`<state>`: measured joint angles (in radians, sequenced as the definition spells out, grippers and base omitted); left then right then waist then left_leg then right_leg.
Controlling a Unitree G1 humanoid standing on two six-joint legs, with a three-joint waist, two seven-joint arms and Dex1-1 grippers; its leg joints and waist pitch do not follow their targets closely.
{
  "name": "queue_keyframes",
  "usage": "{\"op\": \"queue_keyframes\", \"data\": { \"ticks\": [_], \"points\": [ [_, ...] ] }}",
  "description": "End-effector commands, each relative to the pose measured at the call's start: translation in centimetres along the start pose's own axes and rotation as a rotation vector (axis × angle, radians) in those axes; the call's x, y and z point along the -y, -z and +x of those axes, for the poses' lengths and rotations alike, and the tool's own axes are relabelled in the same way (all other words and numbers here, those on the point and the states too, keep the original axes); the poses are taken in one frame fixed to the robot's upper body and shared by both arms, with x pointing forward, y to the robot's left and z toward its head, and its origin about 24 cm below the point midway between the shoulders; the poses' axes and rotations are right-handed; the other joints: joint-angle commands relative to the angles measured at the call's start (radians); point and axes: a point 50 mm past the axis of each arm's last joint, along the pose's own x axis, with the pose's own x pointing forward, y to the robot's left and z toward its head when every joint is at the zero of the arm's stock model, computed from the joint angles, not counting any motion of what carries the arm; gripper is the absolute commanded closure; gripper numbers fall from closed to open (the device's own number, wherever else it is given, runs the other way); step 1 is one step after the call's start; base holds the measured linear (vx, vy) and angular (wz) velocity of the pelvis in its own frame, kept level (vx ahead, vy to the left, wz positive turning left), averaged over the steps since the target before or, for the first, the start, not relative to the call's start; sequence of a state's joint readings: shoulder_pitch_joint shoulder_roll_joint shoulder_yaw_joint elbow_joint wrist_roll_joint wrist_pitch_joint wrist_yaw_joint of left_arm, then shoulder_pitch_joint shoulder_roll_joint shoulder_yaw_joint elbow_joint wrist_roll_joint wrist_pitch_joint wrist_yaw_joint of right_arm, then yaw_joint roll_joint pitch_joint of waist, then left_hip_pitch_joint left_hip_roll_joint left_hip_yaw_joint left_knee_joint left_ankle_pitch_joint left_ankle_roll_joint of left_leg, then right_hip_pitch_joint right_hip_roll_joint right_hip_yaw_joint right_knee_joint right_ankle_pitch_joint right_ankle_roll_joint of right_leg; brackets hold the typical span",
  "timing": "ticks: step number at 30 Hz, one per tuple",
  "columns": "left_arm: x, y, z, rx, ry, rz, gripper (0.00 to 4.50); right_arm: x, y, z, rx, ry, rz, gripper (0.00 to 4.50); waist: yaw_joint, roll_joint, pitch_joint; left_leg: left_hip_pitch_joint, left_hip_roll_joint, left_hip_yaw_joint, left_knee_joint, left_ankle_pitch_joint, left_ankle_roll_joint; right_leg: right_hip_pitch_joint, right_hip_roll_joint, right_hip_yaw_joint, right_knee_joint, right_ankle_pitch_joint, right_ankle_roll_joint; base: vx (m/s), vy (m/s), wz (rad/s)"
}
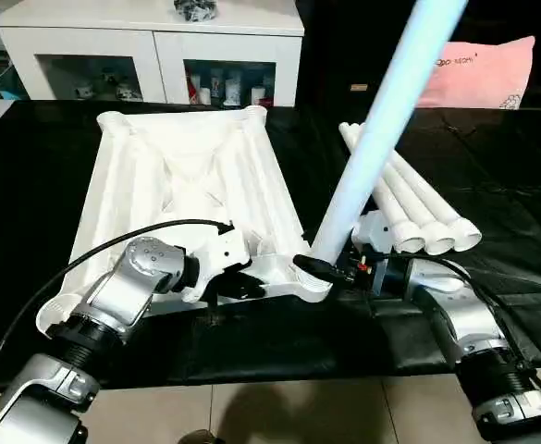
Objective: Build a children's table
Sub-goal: Insert table leg to table base, then rotate leg to tighten
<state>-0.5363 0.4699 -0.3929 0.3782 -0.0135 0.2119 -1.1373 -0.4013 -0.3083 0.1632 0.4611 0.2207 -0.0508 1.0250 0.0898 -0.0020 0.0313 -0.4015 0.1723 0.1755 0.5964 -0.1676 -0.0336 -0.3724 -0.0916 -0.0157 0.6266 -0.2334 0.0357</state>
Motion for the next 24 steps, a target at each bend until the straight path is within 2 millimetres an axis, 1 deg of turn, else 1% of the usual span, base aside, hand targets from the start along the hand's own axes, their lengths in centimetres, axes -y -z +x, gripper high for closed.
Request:
{"op": "queue_keyframes", "data": {
  "ticks": [1,2,3,4,5,8,10,12,14,16,17,18,19,20,21,22,23,24],
  "points": [
    [-1.2,-1.7,-0.8,0.012,-0.049,0.083,4.5,-3.1,4.9,-0.1,-0.183,-0.144,0.147,2.57,-0.005,0.016,-0.049,0.035,0.05,-0.017,-0.089,-0.297,-0.011,0.02,-0.041,0.019,-0.069,0.007,-0.269,0.0,0.0,0.0],
    [-1.1,-1.9,-0.7,0.023,-0.033,0.087,4.5,-3.1,4.9,-0.1,-0.177,-0.144,0.151,2.57,-0.004,0.022,-0.049,0.036,0.05,-0.017,-0.089,-0.302,-0.012,0.019,-0.042,0.019,-0.069,0.003,-0.272,0.0,0.0,0.0],
    [-0.7,-2.0,-0.5,0.025,0.017,0.107,4.5,-3.3,4.9,-0.3,-0.167,-0.157,0.157,2.57,-0.003,0.03,-0.05,0.037,0.05,-0.019,-0.089,-0.312,-0.015,0.019,-0.043,0.019,-0.069,-0.003,-0.273,0.0,0.0,0.0],
    [-0.7,-2.0,-0.5,0.025,0.017,0.107,4.5,-3.3,4.9,-0.3,-0.167,-0.157,0.157,2.57,-0.004,0.029,-0.049,0.038,0.05,-0.018,-0.09,-0.321,-0.016,0.019,-0.041,0.019,-0.072,-0.007,-0.271,0.0,0.0,0.0],
    [-0.4,-1.9,-0.4,0.016,0.048,0.125,4.5,-3.4,4.9,-0.3,-0.166,-0.174,0.155,2.57,-0.004,0.029,-0.049,0.037,0.051,-0.019,-0.091,-0.328,-0.017,0.02,-0.04,0.018,-0.072,-0.003,-0.271,0.0,0.0,0.0],
    [-0.3,-1.7,-0.4,-0.009,0.081,0.148,4.5,-3.8,5.0,-0.3,-0.176,-0.212,0.143,2.57,-0.004,0.032,-0.049,0.039,0.052,-0.019,-0.094,-0.349,-0.017,0.019,-0.04,0.018,-0.073,-0.017,-0.272,0.0,0.0,0.0],
    [-0.3,-1.6,-0.3,-0.021,0.093,0.16,4.5,-4.0,5.1,-0.2,-0.18,-0.226,0.14,2.57,-0.004,0.033,-0.047,0.04,0.052,-0.019,-0.097,-0.37,-0.025,0.017,-0.042,0.018,-0.076,-0.049,-0.271,0.0,0.0,0.0],
    [-0.4,-1.6,-0.3,-0.033,0.097,0.169,4.5,-4.0,5.2,-0.1,-0.185,-0.233,0.138,2.57,-0.005,0.034,-0.045,0.046,0.053,-0.021,-0.102,-0.419,-0.045,0.016,-0.044,0.02,-0.082,-0.116,-0.263,0.0,0.0,0.0],
    [-0.5,-1.5,-0.3,-0.037,0.097,0.17,4.5,-4.1,5.2,-0.1,-0.187,-0.236,0.138,2.57,-0.005,0.032,-0.045,0.046,0.054,-0.022,-0.104,-0.425,-0.05,0.016,-0.045,0.021,-0.084,-0.119,-0.261,0.0,0.0,0.0],
    [-0.7,-1.5,-0.3,-0.04,0.086,0.169,4.5,-4.2,5.3,0.0,-0.187,-0.239,0.14,2.57,-0.006,0.034,-0.045,0.048,0.054,-0.021,-0.105,-0.427,-0.05,0.015,-0.044,0.021,-0.085,-0.116,-0.26,0.0,0.0,0.0],
    [-0.7,-1.5,-0.4,-0.04,0.083,0.164,4.5,-4.1,5.3,0.1,-0.188,-0.24,0.141,2.57,-0.005,0.033,-0.045,0.049,0.054,-0.021,-0.107,-0.429,-0.051,0.016,-0.044,0.021,-0.086,-0.115,-0.26,0.0,0.0,0.0],
    [-0.7,-1.4,-0.4,-0.042,0.078,0.159,4.5,-4.1,5.3,0.1,-0.189,-0.24,0.141,2.57,-0.006,0.03,-0.046,0.049,0.054,-0.02,-0.106,-0.419,-0.049,0.018,-0.044,0.021,-0.085,-0.102,-0.261,0.0,0.0,0.0],
    [-0.8,-1.4,-0.4,-0.043,0.075,0.156,4.5,-4.1,5.4,0.1,-0.189,-0.24,0.142,2.57,-0.005,0.03,-0.047,0.048,0.054,-0.021,-0.106,-0.405,-0.045,0.019,-0.044,0.021,-0.083,-0.085,-0.263,0.0,0.0,0.0],
    [-0.8,-1.4,-0.4,-0.043,0.072,0.151,4.5,-4.1,5.4,0.2,-0.19,-0.234,0.144,2.57,-0.005,0.031,-0.048,0.047,0.054,-0.02,-0.105,-0.382,-0.038,0.019,-0.043,0.021,-0.082,-0.054,-0.267,0.0,0.0,0.0],
    [-1.0,-1.3,-0.5,-0.032,0.043,0.119,4.5,-3.7,5.5,0.4,-0.187,-0.179,0.162,2.57,-0.005,0.031,-0.048,0.046,0.053,-0.019,-0.105,-0.371,-0.032,0.02,-0.042,0.02,-0.081,-0.043,-0.27,0.0,0.0,0.0],
    [-1.0,-1.3,-0.5,-0.032,0.043,0.119,4.5,-3.7,5.5,0.4,-0.187,-0.179,0.162,2.57,-0.007,0.032,-0.047,0.046,0.053,-0.018,-0.105,-0.373,-0.031,0.019,-0.043,0.02,-0.08,-0.045,-0.273,0.0,0.0,0.0],
    [-1.1,-1.2,-0.6,-0.024,0.025,0.101,4.5,-3.5,5.5,0.5,-0.184,-0.146,0.174,2.57,-0.008,0.032,-0.044,0.046,0.053,-0.018,-0.107,-0.391,-0.035,0.017,-0.044,0.02,-0.083,-0.078,-0.275,0.0,0.0,0.0],
    [-1.6,-1.2,-0.9,-0.003,-0.036,0.044,4.5,-2.7,5.6,1.0,-0.197,-0.05,0.173,2.57,-0.008,0.032,-0.043,0.048,0.053,-0.018,-0.107,-0.403,-0.038,0.017,-0.045,0.021,-0.086,-0.103,-0.273,0.0,0.0,0.0]
  ]
}}
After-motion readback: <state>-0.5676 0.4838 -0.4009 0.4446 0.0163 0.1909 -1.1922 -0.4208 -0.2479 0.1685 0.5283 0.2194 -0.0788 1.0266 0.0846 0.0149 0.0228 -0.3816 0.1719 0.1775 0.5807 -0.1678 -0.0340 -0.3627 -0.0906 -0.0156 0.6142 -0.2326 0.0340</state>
